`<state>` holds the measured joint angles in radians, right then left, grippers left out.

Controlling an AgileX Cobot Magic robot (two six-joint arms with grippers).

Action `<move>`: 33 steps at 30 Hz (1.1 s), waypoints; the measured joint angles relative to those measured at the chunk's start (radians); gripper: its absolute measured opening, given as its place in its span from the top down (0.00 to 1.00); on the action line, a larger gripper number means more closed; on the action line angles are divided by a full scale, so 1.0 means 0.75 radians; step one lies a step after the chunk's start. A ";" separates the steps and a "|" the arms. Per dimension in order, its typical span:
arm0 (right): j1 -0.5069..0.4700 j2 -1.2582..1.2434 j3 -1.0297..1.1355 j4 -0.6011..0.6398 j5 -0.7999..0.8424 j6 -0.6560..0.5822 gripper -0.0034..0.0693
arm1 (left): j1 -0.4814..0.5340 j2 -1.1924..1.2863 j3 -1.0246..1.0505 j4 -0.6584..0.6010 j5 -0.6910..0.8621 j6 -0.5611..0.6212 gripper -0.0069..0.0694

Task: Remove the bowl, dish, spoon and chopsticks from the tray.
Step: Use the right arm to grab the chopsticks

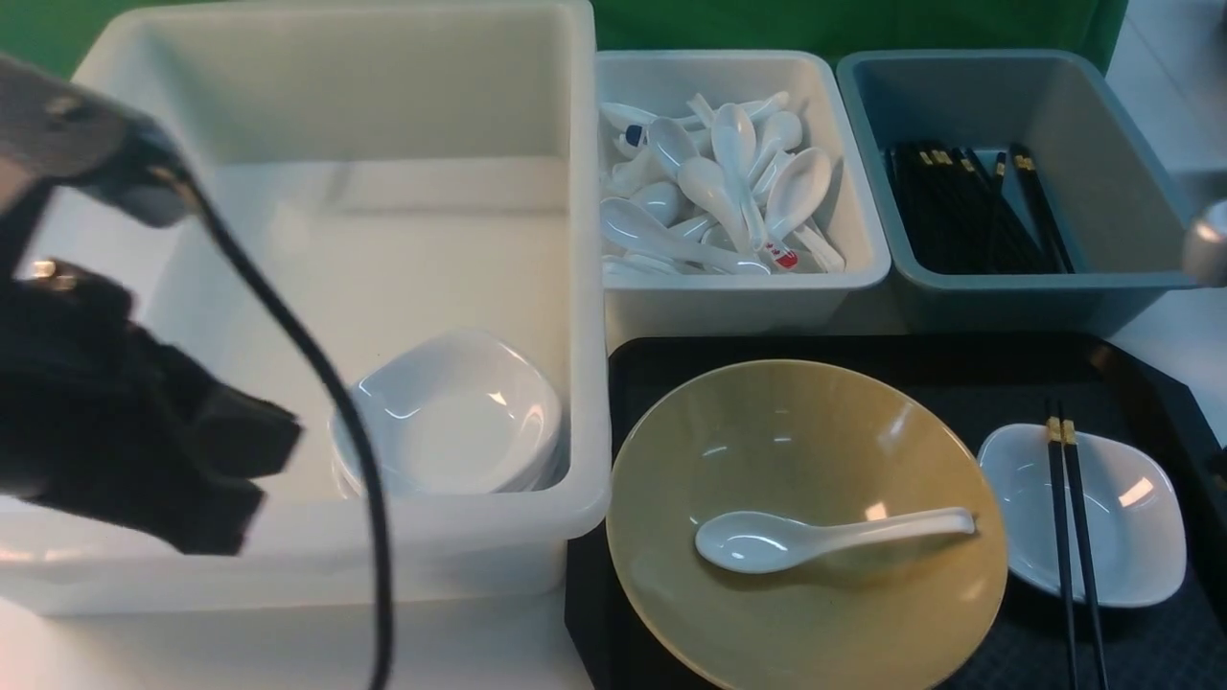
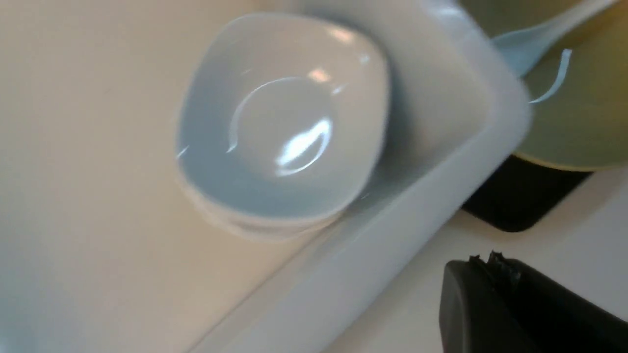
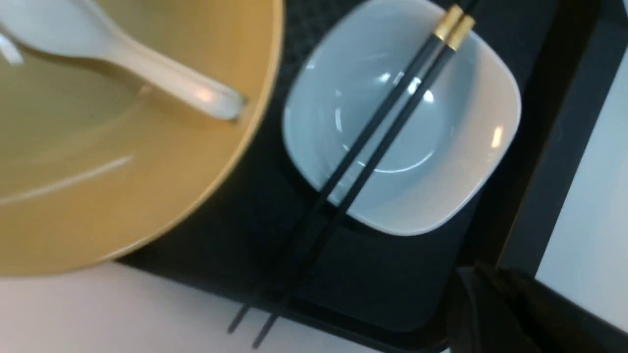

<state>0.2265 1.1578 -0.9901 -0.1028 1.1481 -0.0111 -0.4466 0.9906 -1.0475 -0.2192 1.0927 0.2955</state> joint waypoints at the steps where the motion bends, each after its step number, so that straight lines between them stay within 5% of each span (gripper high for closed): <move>1: -0.002 0.013 0.000 -0.001 -0.003 0.007 0.81 | -0.015 0.007 -0.003 0.002 0.000 0.000 0.92; 4: -0.024 0.117 -0.001 -0.004 -0.085 0.087 0.60 | -0.280 0.132 -0.057 0.031 -0.108 0.011 0.92; 5: -0.026 0.117 -0.001 -0.004 -0.090 0.091 0.60 | -0.292 0.138 -0.059 0.031 -0.108 0.011 0.92; 9: -0.053 0.235 -0.001 -0.001 -0.175 0.166 0.32 | -0.512 0.233 -0.076 0.051 -0.238 0.019 0.92; 13: -0.056 0.357 -0.001 0.026 -0.231 0.216 0.19 | -0.617 0.277 -0.076 0.066 -0.321 0.036 0.92; 27: -0.059 0.680 -0.005 0.048 -0.404 0.217 0.17 | -0.657 0.296 -0.076 0.070 -0.437 0.000 0.92; 33: -0.062 0.693 -0.008 0.101 -0.409 0.194 0.30 | -0.657 0.298 -0.073 0.071 -0.549 -0.020 0.92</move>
<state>0.1802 1.6778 -0.9961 -0.0270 0.8413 0.1344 -0.9396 1.2144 -1.1021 -0.1662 0.6807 0.2803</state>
